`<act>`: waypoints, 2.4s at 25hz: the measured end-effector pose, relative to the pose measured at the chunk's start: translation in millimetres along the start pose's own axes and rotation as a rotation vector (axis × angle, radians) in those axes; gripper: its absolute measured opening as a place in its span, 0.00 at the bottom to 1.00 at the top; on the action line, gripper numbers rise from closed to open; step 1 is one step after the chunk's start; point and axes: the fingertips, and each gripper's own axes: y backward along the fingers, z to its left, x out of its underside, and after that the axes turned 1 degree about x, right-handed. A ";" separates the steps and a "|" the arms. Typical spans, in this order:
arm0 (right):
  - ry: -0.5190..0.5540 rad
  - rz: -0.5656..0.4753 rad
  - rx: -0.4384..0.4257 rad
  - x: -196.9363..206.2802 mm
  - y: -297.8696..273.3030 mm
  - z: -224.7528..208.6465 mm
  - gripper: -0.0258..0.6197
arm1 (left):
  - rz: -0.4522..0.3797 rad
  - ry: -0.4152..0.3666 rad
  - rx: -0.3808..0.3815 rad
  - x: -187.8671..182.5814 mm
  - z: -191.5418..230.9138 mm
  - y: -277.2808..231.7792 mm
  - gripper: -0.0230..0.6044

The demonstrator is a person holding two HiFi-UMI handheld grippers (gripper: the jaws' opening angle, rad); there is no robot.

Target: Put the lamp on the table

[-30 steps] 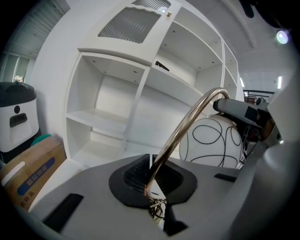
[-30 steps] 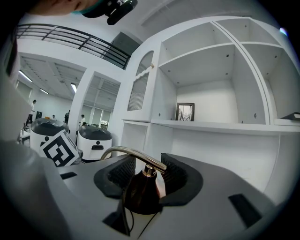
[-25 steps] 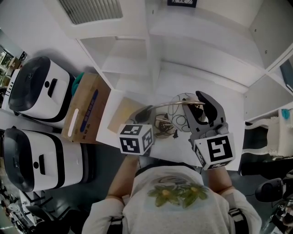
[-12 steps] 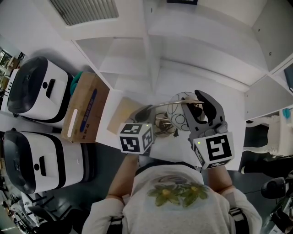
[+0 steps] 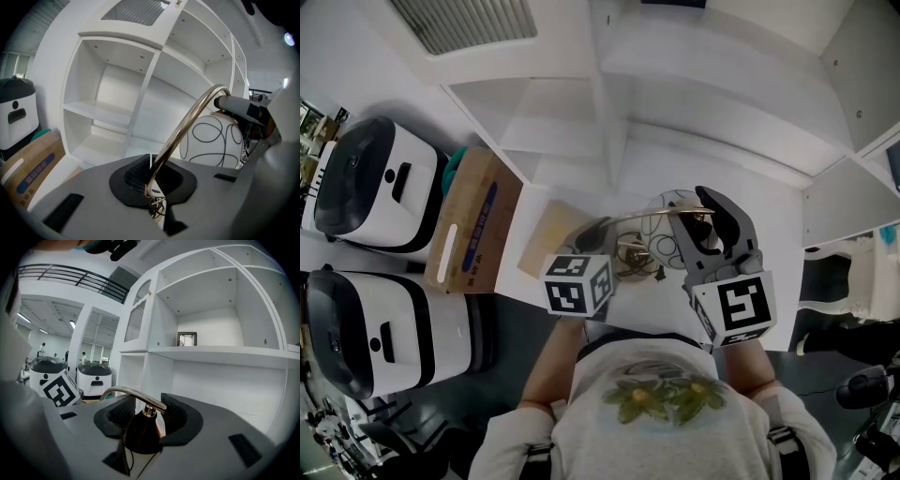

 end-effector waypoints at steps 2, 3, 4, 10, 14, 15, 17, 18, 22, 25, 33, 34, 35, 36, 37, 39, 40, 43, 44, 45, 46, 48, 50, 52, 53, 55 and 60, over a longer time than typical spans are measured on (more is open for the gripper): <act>0.002 0.001 -0.001 0.5 -1.2 -0.4 0.33 | 0.002 0.002 -0.002 0.2 0.6 -1.3 0.10; 0.003 0.002 -0.002 0.9 -1.7 -0.4 0.33 | 0.002 0.002 -0.003 0.4 1.0 -1.8 0.10; 0.004 0.002 -0.003 1.3 -2.5 -0.3 0.33 | 0.003 0.003 -0.004 0.7 1.6 -2.4 0.10; 0.005 0.003 -0.009 3.4 -7.7 0.4 0.33 | -0.007 0.008 -0.006 0.1 5.9 -4.9 0.10; 0.008 0.005 -0.012 4.4 -10.8 0.8 0.33 | -0.012 0.010 -0.008 0.2 8.4 -6.8 0.10; 0.011 0.003 -0.015 4.6 -11.4 1.2 0.33 | -0.014 0.011 -0.008 0.1 8.9 -7.0 0.10; 0.014 0.003 -0.020 5.0 -11.9 1.8 0.33 | -0.019 0.012 -0.009 0.3 9.4 -7.2 0.10; 0.013 0.004 -0.020 5.4 -12.1 1.8 0.33 | -0.021 0.012 -0.009 0.6 9.6 -7.5 0.10; 0.009 0.014 -0.020 9.3 -13.8 2.0 0.33 | -0.026 0.012 -0.011 2.5 11.8 -9.5 0.10; 0.008 0.008 -0.025 9.9 -16.0 2.8 0.33 | -0.027 0.015 -0.014 4.1 13.6 -10.4 0.10; 0.021 0.015 -0.040 11.8 -19.7 5.7 0.33 | -0.041 0.018 -0.019 5.2 17.1 -10.9 0.10; 0.023 0.012 -0.042 10.8 -19.9 7.2 0.33 | -0.042 0.019 -0.020 5.9 17.7 -10.2 0.10; 0.021 0.003 -0.043 9.1 -20.1 8.7 0.33 | -0.044 0.020 -0.020 6.4 18.2 -9.5 0.10; 0.020 -0.005 -0.043 7.6 -20.2 10.1 0.33 | -0.045 0.022 -0.020 7.0 18.7 -8.9 0.10; 0.021 -0.007 -0.044 7.3 -20.3 11.2 0.33 | -0.046 0.023 -0.020 7.5 19.2 -8.5 0.10; 0.026 -0.011 -0.047 6.7 -21.0 13.4 0.33 | -0.048 0.025 -0.020 8.6 20.5 -8.0 0.10; 0.029 -0.017 -0.048 6.0 -21.4 14.6 0.33 | -0.049 0.026 -0.020 9.2 21.1 -7.6 0.10; 0.040 -0.017 -0.051 6.0 -21.3 18.9 0.33 | -0.060 0.027 -0.028 11.1 23.8 -6.0 0.10; 0.043 -0.024 -0.050 5.1 -21.5 20.3 0.33 | -0.065 0.027 -0.031 11.6 24.8 -5.4 0.10; 0.046 -0.031 -0.049 4.1 -21.6 21.6 0.33 | -0.070 0.027 -0.033 12.2 25.5 -4.9 0.10; 0.049 -0.035 -0.046 3.6 -21.4 22.5 0.33 | -0.073 0.027 -0.034 12.6 25.9 -4.4 0.10; 0.051 -0.036 -0.039 3.6 -20.5 22.7 0.33 | -0.077 0.024 -0.035 12.7 25.7 -4.0 0.10; 0.051 -0.037 -0.033 3.7 -20.3 22.7 0.33 | -0.080 0.021 -0.036 12.7 25.9 -4.1 0.10; 0.051 -0.038 -0.030 3.6 -20.4 23.4 0.33 | -0.083 0.022 -0.037 13.1 26.6 -3.9 0.10; 0.052 -0.034 -0.027 4.1 -20.3 23.8 0.33 | -0.085 0.021 -0.037 13.4 26.9 -3.7 0.10; 0.051 -0.019 -0.015 6.2 -19.5 24.1 0.33 | -0.092 0.017 -0.037 13.6 27.1 -3.2 0.10; 0.040 -0.004 0.022 8.5 -17.3 22.4 0.33 | -0.140 -0.002 -0.031 10.8 25.3 1.2 0.10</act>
